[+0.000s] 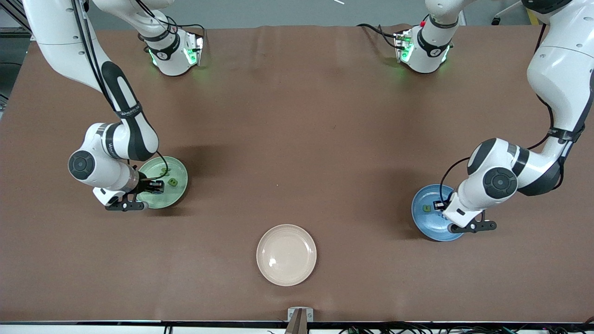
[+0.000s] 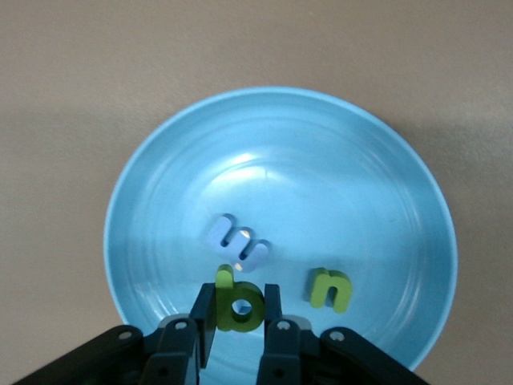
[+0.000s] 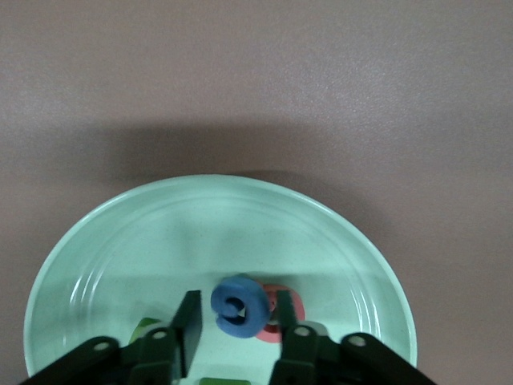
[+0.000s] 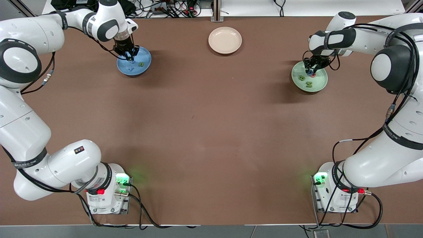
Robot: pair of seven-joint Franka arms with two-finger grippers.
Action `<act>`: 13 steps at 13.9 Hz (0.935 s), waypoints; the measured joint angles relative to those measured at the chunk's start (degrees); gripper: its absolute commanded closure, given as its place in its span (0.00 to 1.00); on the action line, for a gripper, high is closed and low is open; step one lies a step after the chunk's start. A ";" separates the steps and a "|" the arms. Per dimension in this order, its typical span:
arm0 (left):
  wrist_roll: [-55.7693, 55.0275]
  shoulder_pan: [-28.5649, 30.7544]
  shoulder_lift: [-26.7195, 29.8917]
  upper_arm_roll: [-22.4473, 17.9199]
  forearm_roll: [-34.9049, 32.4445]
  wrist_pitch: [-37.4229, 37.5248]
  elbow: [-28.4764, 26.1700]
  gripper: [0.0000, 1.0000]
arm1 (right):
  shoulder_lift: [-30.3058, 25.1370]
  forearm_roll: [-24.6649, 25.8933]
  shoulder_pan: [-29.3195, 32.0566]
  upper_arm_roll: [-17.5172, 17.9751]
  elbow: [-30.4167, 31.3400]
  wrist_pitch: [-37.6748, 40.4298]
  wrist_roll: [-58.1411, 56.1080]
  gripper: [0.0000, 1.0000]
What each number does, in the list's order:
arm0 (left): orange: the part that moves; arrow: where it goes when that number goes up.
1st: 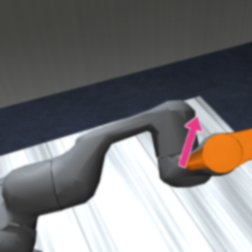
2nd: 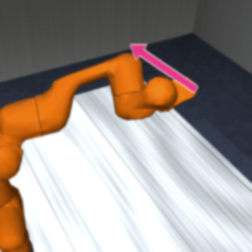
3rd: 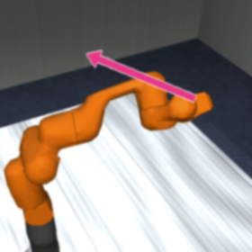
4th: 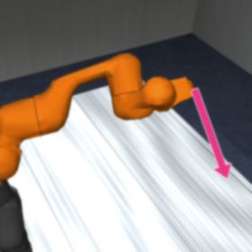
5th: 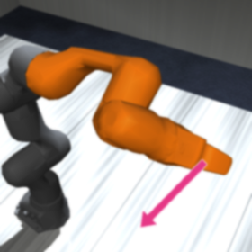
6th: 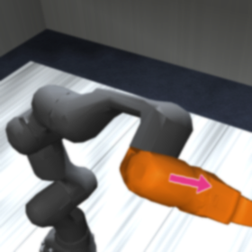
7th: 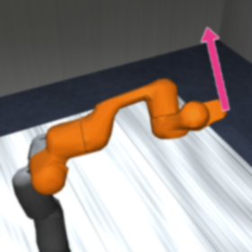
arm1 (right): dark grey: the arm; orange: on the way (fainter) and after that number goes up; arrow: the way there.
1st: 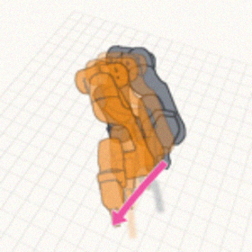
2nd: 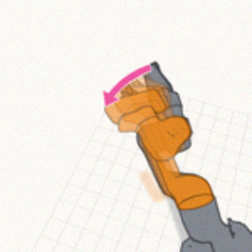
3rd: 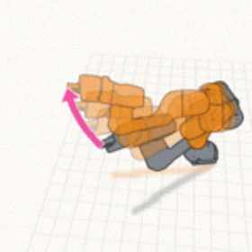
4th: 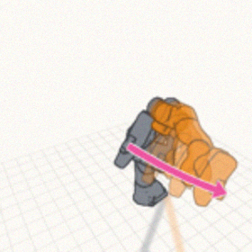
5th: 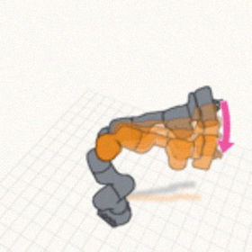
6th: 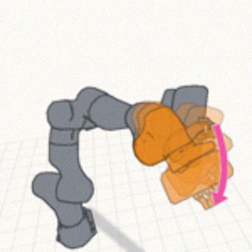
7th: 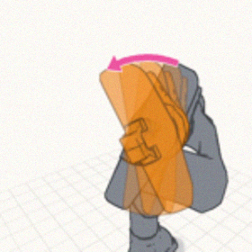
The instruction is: Sort upper and lower case letters into plates
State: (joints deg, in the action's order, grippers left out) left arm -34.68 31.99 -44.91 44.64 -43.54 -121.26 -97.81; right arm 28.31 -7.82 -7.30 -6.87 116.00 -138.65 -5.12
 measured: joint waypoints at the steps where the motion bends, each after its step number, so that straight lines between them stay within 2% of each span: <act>1: 0.00 -0.10 -0.06 0.04 0.00 0.00 -0.15 0.94 | 0.00 0.00 0.00 -0.01 -0.01 0.02 0.01 0.00; 3: 0.00 -0.29 -0.16 0.06 0.00 -0.01 -0.45 0.94 | 0.00 0.00 0.01 -0.01 -0.30 0.33 0.02 0.00; 5: 0.00 -0.57 -0.25 0.07 0.00 -0.05 -0.70 0.93 | -0.03 0.00 0.01 -0.02 -2.15 3.93 0.41 0.00; 10: 0.00 -0.71 -0.55 0.09 0.00 -0.16 -1.16 0.90 | -2.88 -0.01 0.01 -0.10 -13.29 23.90 3.78 0.00; 13: -0.01 -0.65 -0.97 0.07 0.00 -0.16 -1.25 0.79 | -7.28 0.01 0.18 -0.55 -17.50 33.22 4.12 0.00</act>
State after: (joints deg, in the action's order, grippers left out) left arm -34.69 31.34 -45.88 44.71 -43.54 -121.42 -99.06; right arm 21.02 -7.81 -7.12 -7.41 98.50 -105.43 -1.00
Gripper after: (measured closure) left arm 0.727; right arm 0.000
